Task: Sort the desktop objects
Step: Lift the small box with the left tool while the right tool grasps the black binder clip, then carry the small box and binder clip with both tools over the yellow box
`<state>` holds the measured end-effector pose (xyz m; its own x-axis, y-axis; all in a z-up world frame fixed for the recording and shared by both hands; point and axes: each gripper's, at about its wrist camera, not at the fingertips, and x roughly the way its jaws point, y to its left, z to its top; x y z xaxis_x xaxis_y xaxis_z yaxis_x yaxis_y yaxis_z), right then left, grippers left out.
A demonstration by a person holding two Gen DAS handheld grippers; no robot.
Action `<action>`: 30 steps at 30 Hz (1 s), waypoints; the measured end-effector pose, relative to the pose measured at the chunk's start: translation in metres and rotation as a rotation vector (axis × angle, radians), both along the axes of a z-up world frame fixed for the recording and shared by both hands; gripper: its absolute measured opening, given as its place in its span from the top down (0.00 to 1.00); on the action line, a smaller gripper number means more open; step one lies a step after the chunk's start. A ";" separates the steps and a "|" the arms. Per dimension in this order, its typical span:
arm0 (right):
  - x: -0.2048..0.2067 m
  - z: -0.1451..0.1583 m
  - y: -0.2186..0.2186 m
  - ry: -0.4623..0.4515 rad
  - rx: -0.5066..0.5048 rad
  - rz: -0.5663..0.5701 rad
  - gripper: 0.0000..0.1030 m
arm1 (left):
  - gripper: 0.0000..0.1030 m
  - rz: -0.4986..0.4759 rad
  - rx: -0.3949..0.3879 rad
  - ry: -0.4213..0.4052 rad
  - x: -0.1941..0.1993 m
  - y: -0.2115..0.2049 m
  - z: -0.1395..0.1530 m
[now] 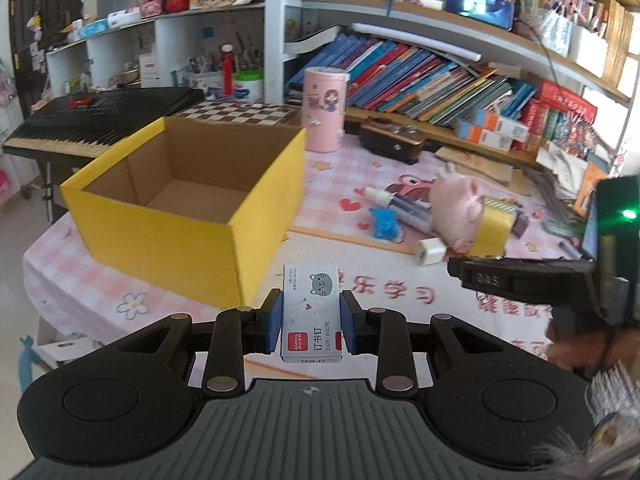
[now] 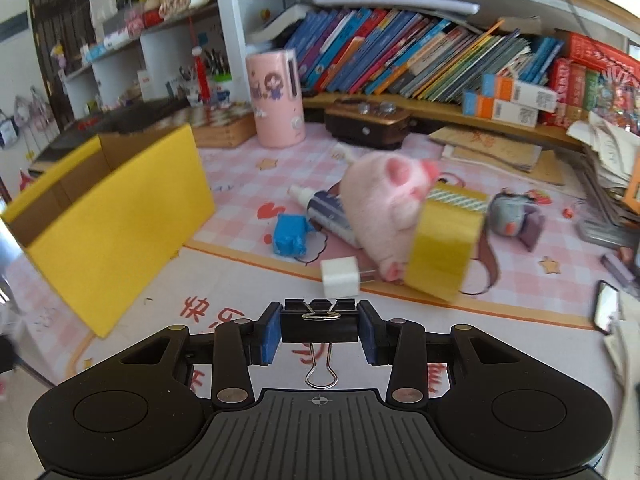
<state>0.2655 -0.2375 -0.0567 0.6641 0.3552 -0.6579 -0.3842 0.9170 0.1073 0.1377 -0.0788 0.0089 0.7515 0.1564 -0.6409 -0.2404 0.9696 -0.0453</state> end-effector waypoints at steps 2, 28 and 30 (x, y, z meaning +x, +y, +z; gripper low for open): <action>-0.008 0.009 -0.010 -0.001 0.016 -0.001 0.62 | 0.73 -0.016 -0.011 -0.013 0.003 -0.004 0.002; -0.097 0.036 -0.031 0.033 0.047 -0.047 0.62 | 0.73 -0.188 -0.070 -0.059 -0.027 -0.007 0.007; -0.106 0.041 -0.021 0.011 0.039 -0.049 0.62 | 0.73 -0.183 -0.076 -0.061 -0.032 0.005 0.010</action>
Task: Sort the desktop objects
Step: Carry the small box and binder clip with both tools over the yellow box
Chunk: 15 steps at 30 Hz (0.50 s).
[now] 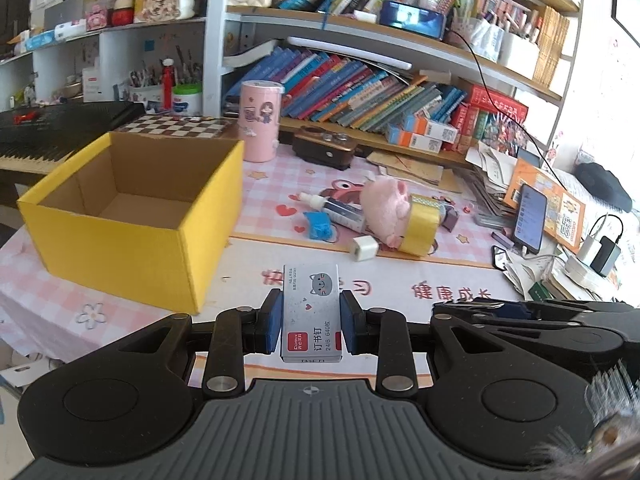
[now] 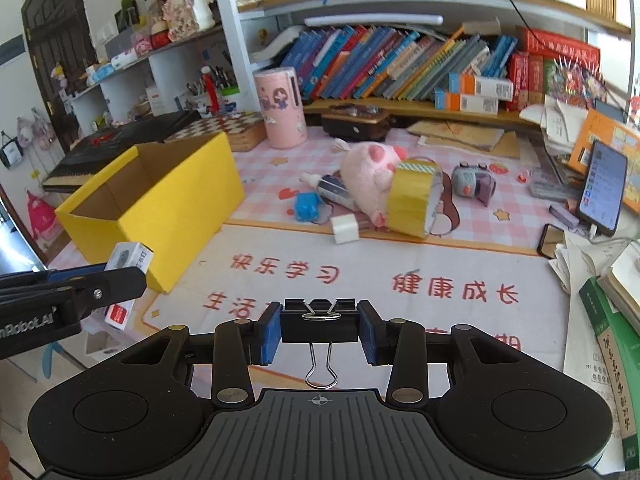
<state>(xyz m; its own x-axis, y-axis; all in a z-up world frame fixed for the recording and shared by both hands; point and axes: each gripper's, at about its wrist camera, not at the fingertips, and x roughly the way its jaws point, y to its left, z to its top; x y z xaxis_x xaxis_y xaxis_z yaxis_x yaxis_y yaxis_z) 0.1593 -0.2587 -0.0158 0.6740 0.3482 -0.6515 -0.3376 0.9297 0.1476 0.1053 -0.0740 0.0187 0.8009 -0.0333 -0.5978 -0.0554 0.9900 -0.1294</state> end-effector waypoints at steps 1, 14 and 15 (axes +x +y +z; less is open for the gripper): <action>-0.004 0.003 0.005 -0.010 -0.004 -0.002 0.62 | 0.73 -0.002 -0.002 -0.004 -0.003 0.005 0.001; -0.082 0.010 0.071 0.012 -0.028 -0.077 0.62 | 0.73 -0.054 -0.042 -0.001 -0.069 0.079 -0.007; -0.088 0.010 0.077 0.007 -0.033 -0.080 0.62 | 0.73 -0.059 -0.043 -0.001 -0.075 0.084 -0.008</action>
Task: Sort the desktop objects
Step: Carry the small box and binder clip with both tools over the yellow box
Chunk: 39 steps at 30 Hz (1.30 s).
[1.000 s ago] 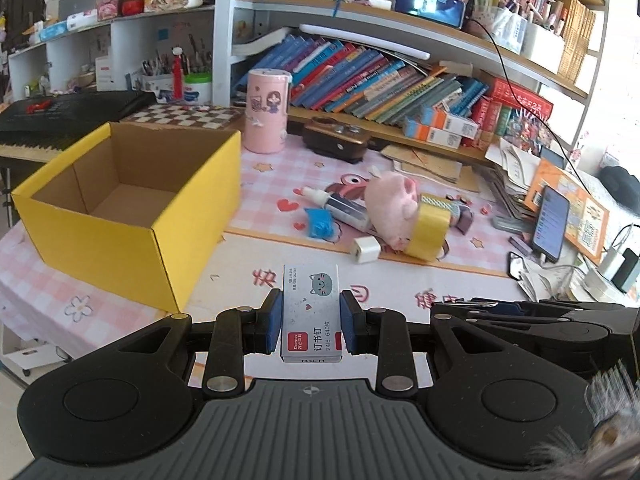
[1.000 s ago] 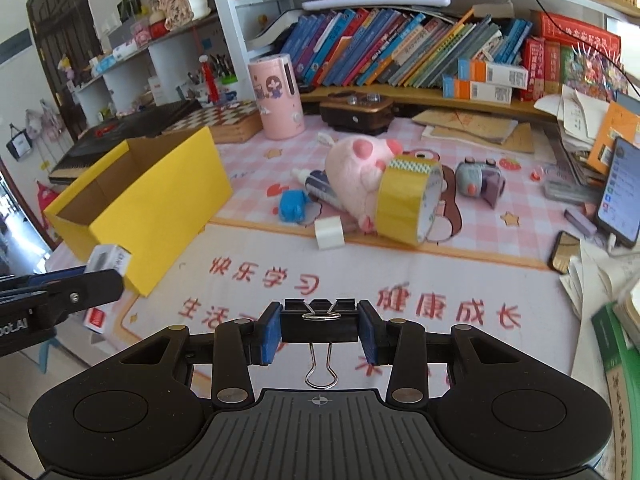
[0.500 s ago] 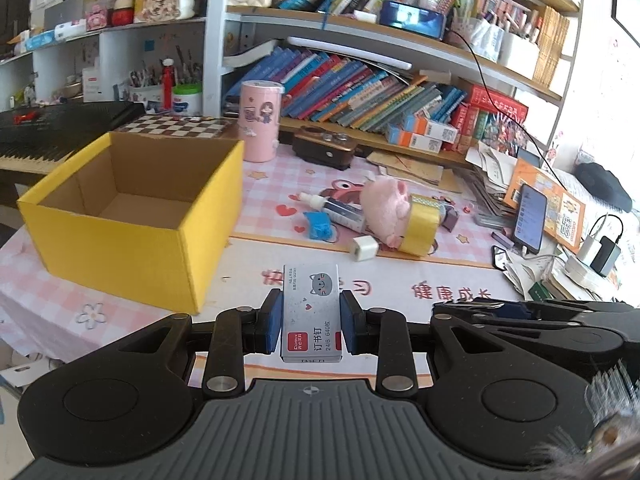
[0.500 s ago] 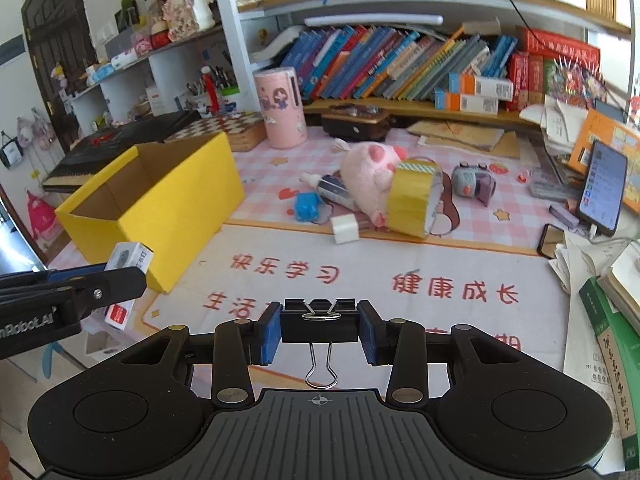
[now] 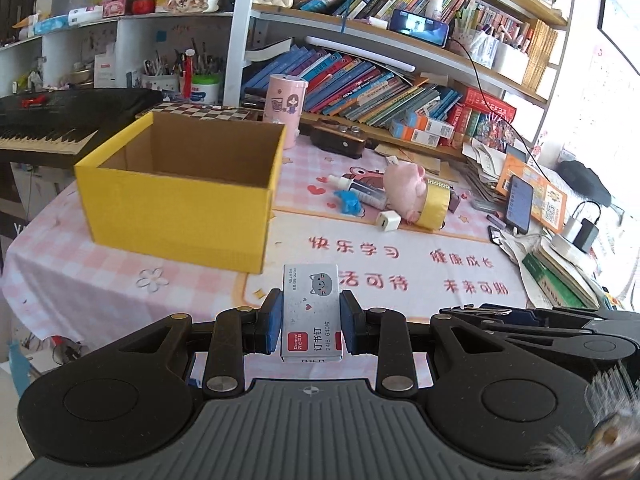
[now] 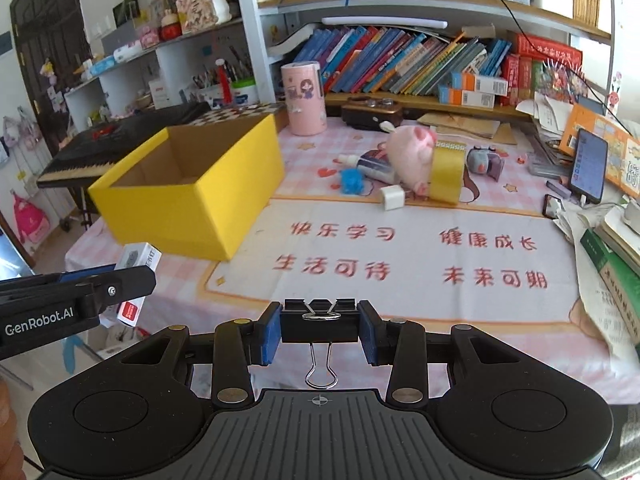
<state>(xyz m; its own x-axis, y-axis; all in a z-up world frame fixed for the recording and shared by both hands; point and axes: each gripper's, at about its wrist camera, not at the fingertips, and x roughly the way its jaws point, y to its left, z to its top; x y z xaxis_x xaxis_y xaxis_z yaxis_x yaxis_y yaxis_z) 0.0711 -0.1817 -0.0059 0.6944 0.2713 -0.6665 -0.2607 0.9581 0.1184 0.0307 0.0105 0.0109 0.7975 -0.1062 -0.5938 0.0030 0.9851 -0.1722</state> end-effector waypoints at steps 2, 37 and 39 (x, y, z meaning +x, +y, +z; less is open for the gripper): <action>-0.012 0.000 0.010 -0.004 -0.005 -0.006 0.62 | 0.73 -0.009 -0.002 0.002 -0.009 0.008 -0.002; -0.068 0.006 0.119 -0.017 -0.017 0.144 0.62 | 0.73 0.125 -0.037 -0.030 -0.079 0.106 0.000; -0.067 0.006 0.122 -0.018 -0.018 0.150 0.62 | 0.73 0.127 -0.039 -0.032 -0.078 0.108 0.001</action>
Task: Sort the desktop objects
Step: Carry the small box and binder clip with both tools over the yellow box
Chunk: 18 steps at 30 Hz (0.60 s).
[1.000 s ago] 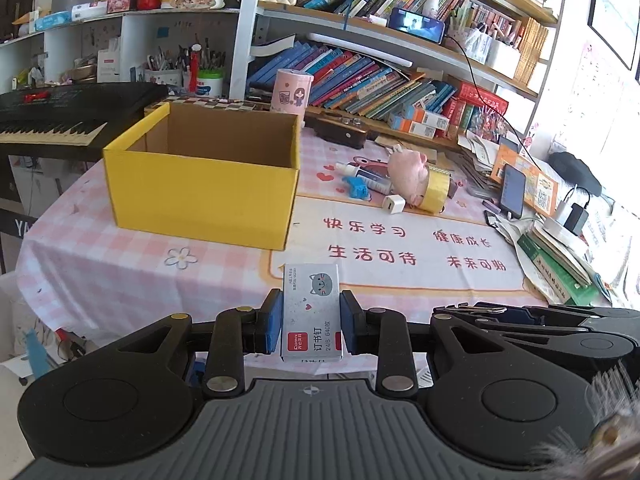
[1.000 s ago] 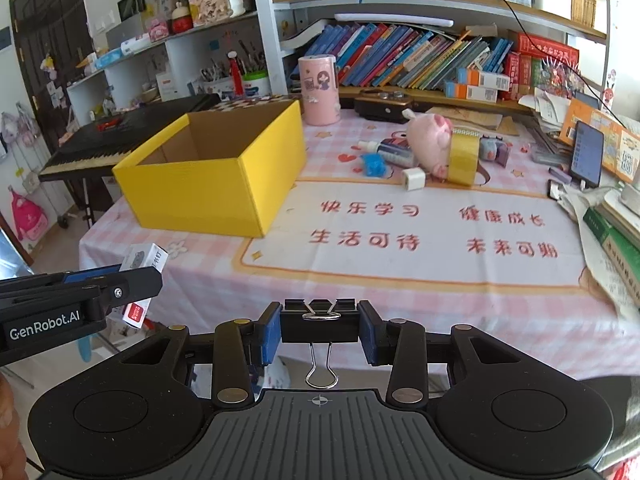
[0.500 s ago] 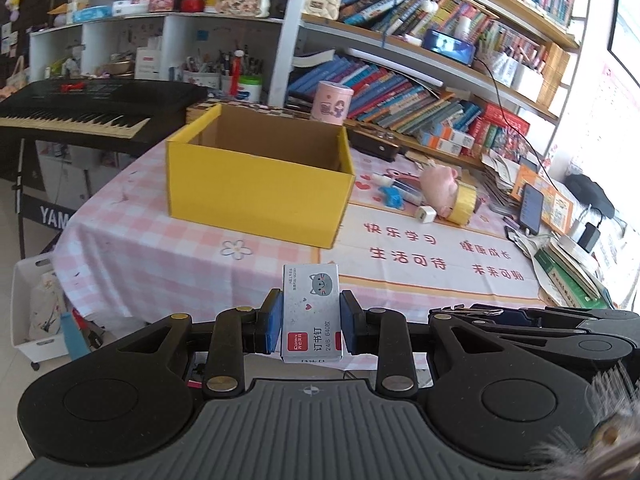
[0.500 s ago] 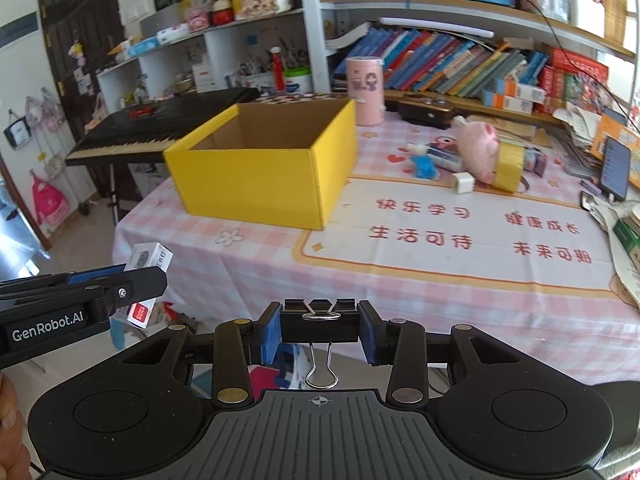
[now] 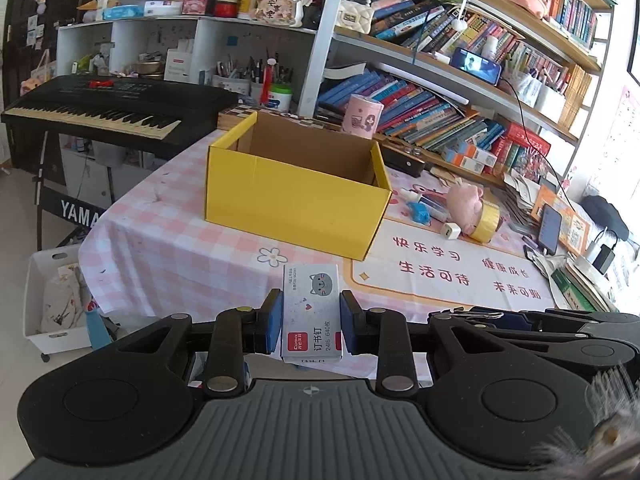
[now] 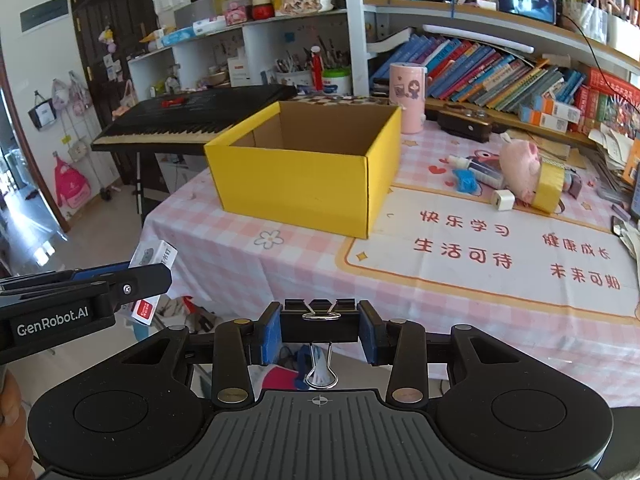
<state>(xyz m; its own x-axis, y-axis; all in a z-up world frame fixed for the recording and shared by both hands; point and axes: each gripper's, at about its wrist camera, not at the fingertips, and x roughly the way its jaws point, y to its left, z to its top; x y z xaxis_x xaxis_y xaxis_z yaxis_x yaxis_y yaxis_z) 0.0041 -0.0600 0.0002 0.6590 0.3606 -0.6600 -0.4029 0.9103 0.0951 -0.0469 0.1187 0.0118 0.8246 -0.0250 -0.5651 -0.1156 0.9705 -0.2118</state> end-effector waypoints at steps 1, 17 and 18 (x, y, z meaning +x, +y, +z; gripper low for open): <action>0.001 0.000 0.002 -0.001 0.000 0.002 0.62 | 0.73 0.000 0.000 -0.002 0.000 0.001 0.000; 0.007 0.005 0.014 -0.017 -0.004 0.006 0.62 | 0.73 -0.011 -0.012 -0.018 0.009 0.012 0.004; 0.007 0.005 0.014 -0.017 -0.004 0.006 0.62 | 0.73 -0.010 -0.009 -0.017 0.008 0.012 0.003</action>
